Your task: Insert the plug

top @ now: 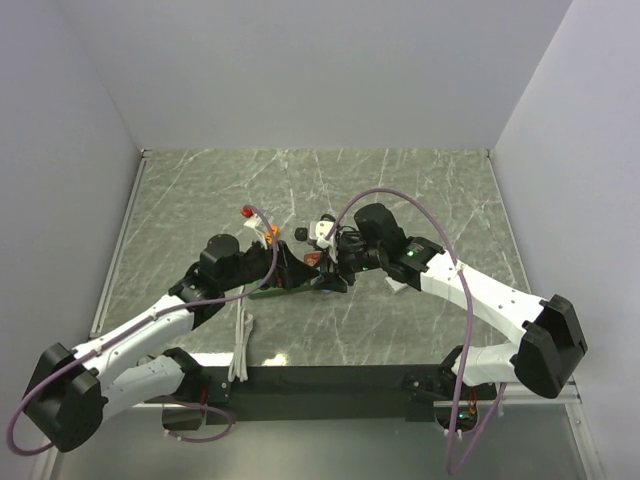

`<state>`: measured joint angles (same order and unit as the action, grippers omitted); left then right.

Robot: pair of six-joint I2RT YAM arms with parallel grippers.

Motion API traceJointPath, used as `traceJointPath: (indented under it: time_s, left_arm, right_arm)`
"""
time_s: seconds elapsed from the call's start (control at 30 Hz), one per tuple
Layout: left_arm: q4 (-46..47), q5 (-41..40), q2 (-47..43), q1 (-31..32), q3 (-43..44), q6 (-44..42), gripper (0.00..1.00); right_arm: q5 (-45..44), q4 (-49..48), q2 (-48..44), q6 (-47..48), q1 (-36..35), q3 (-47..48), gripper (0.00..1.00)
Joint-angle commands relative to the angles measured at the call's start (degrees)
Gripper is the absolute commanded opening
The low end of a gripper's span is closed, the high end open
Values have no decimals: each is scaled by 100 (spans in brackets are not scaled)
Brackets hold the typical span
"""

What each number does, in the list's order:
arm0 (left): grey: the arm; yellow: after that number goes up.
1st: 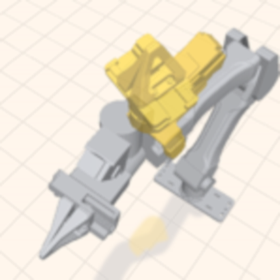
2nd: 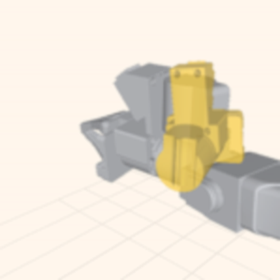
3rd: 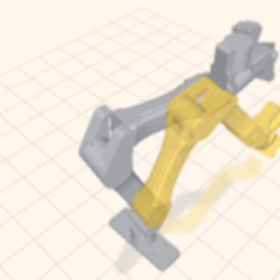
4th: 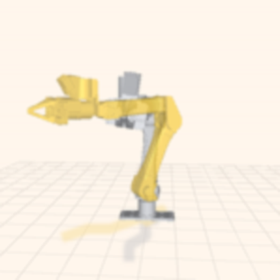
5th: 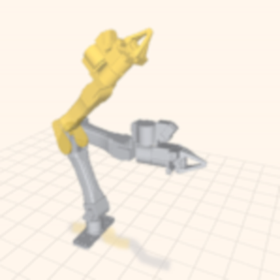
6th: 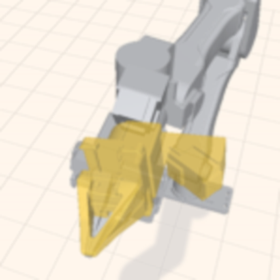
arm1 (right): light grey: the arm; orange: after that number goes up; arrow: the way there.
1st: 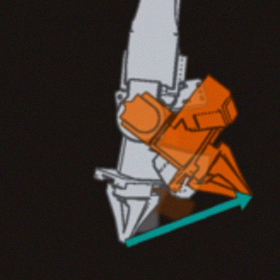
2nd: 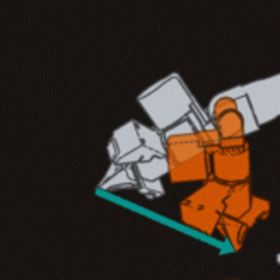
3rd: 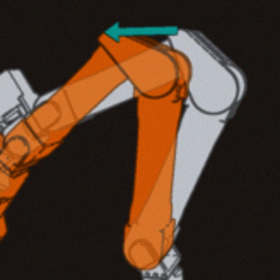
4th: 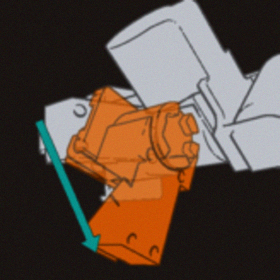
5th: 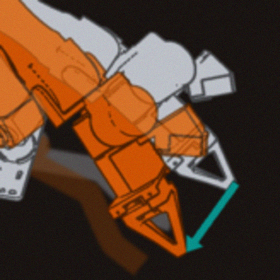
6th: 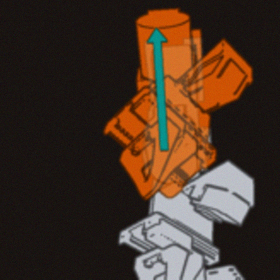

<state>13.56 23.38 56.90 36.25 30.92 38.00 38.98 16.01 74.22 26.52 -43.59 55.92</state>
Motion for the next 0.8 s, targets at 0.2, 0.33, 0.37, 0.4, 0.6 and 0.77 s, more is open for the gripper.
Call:
traceJointPath:
  time_s: [0.2,0.33,0.37,0.4,0.6,0.77]
  left_arm:
    - [489,694,453,58,248,68,80]
    - [638,1001,742,119,301,94,69]
    - [726,1054,804,128,327,102,64]
    - [753,1116,857,137,345,111,61]
    - [920,1511,1279,268,538,94,47]
    - [973,1863,1569,356,652,41,33]
  right_arm:
    - [-189,-151,-223,20,-79,130,0]
    - [-233,-125,-188,55,-88,164,0]
    - [-233,-107,-179,63,-88,182,0]
    - [-251,-89,-162,72,-97,191,0]
    - [-470,-133,-188,63,-141,165,0]
    - [-961,-291,-311,11,-141,51,0]
